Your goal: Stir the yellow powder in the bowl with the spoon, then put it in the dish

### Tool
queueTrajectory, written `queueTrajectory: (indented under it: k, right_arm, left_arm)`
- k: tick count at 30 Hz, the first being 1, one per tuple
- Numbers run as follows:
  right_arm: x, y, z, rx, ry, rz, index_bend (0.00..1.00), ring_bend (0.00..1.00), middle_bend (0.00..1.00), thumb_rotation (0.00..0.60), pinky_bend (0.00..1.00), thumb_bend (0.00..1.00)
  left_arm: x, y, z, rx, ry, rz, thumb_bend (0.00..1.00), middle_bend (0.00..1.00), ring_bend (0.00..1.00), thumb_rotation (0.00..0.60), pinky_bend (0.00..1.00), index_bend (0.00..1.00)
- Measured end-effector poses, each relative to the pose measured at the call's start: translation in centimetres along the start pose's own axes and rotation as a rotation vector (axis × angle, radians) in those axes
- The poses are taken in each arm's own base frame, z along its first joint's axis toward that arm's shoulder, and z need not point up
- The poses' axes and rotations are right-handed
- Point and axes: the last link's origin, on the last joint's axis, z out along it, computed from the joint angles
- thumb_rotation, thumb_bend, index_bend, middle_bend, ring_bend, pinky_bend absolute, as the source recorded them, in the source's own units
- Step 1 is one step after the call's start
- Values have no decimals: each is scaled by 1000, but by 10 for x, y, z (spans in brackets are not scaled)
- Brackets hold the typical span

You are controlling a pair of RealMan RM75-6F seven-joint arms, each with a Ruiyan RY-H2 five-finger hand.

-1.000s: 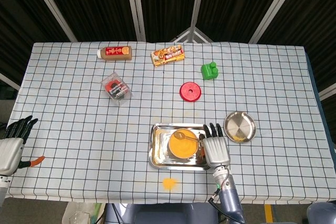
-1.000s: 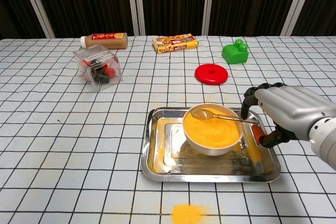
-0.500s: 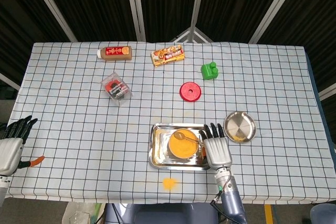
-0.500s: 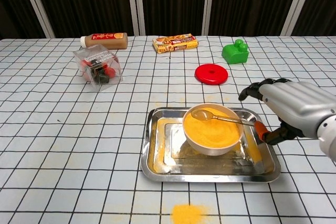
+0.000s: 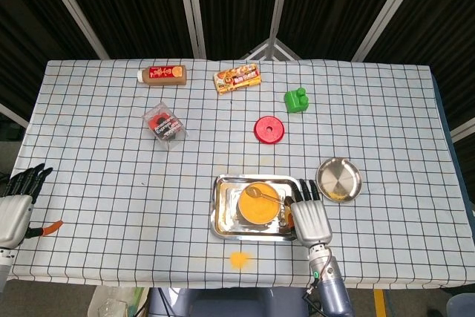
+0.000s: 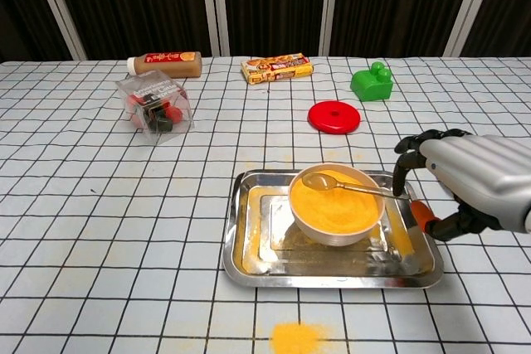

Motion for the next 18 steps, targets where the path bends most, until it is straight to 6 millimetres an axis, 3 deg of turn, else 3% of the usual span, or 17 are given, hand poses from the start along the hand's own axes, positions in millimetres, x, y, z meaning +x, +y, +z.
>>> queueTrajectory:
  k: [18]
  right_arm:
    - [-6, 11, 9, -69, -22, -10, 406, 0, 129, 600, 0, 621]
  left_arm:
    - [0, -1, 1, 4, -3, -1, 0, 0, 0, 600, 0, 0]
